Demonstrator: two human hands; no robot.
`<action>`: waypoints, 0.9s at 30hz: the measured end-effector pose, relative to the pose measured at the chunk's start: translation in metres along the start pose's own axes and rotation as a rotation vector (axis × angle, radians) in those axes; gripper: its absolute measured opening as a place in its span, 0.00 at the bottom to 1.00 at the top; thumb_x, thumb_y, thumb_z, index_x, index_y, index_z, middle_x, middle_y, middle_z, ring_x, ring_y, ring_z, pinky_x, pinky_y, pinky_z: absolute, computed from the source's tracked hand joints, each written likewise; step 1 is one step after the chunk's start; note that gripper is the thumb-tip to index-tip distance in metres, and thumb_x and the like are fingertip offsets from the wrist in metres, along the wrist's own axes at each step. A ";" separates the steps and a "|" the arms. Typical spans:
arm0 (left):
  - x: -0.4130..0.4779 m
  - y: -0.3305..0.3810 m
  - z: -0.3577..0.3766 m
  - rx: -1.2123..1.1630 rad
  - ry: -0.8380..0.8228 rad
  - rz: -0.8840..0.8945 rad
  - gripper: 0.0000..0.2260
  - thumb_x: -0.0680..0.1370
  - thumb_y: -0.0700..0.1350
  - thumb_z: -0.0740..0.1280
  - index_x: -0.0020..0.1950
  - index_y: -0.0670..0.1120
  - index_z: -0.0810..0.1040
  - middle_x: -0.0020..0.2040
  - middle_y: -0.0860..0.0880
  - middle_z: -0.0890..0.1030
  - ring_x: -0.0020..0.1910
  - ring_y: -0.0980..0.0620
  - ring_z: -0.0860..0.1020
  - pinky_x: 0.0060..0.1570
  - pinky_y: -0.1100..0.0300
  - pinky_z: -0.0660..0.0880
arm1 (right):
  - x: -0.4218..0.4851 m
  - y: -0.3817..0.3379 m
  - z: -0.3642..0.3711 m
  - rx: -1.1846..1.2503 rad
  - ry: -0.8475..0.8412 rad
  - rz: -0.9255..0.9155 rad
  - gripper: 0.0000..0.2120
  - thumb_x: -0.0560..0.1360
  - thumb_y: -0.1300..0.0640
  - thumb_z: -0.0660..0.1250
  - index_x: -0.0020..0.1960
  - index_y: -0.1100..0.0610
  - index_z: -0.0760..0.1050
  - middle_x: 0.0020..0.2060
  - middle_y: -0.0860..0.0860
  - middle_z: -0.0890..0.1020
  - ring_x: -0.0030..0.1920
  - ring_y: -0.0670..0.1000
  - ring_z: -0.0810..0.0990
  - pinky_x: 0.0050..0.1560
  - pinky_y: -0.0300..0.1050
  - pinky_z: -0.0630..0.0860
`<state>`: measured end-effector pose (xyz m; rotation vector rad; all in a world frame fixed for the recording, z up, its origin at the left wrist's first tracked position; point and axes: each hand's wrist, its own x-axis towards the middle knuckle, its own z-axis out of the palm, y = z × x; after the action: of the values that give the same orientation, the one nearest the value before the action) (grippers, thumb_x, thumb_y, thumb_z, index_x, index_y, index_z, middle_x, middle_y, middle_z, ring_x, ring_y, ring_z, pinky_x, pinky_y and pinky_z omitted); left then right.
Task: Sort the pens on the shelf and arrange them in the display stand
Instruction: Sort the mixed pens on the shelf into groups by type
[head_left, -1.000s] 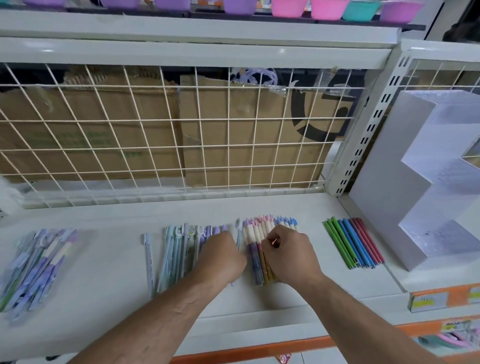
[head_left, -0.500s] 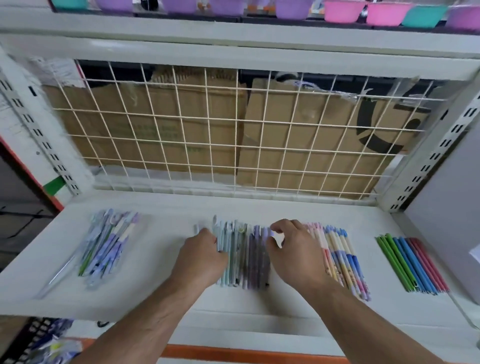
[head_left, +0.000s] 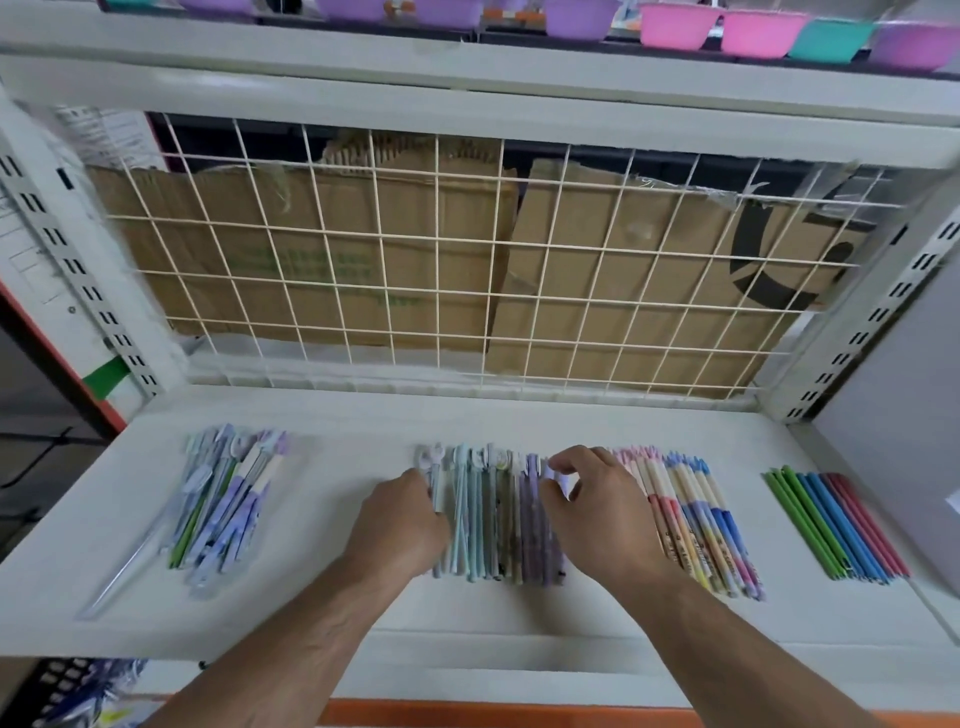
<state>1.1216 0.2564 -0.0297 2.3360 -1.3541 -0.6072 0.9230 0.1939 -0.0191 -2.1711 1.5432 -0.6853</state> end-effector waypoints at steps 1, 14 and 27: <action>0.002 0.001 0.001 -0.011 0.001 0.014 0.04 0.73 0.43 0.65 0.39 0.47 0.73 0.35 0.51 0.78 0.32 0.52 0.78 0.27 0.62 0.71 | 0.000 0.000 0.000 0.000 0.001 0.004 0.07 0.79 0.51 0.66 0.56 0.49 0.78 0.52 0.44 0.78 0.40 0.45 0.78 0.40 0.41 0.72; 0.005 -0.011 -0.001 -0.005 0.031 0.087 0.16 0.77 0.53 0.63 0.61 0.48 0.76 0.51 0.51 0.81 0.55 0.49 0.78 0.53 0.57 0.74 | 0.001 -0.017 0.015 -0.057 0.046 -0.043 0.08 0.77 0.55 0.68 0.55 0.53 0.81 0.50 0.47 0.81 0.46 0.49 0.77 0.42 0.40 0.69; 0.001 -0.104 -0.070 0.511 0.240 -0.048 0.21 0.77 0.57 0.61 0.62 0.44 0.70 0.61 0.44 0.74 0.60 0.44 0.73 0.55 0.53 0.73 | -0.001 -0.079 0.075 -0.088 0.136 -0.200 0.10 0.69 0.60 0.74 0.50 0.55 0.83 0.47 0.51 0.83 0.48 0.58 0.81 0.51 0.49 0.75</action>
<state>1.2345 0.3111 -0.0251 2.7279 -1.4708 0.0254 1.0272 0.2229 -0.0348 -2.4121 1.4588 -0.8593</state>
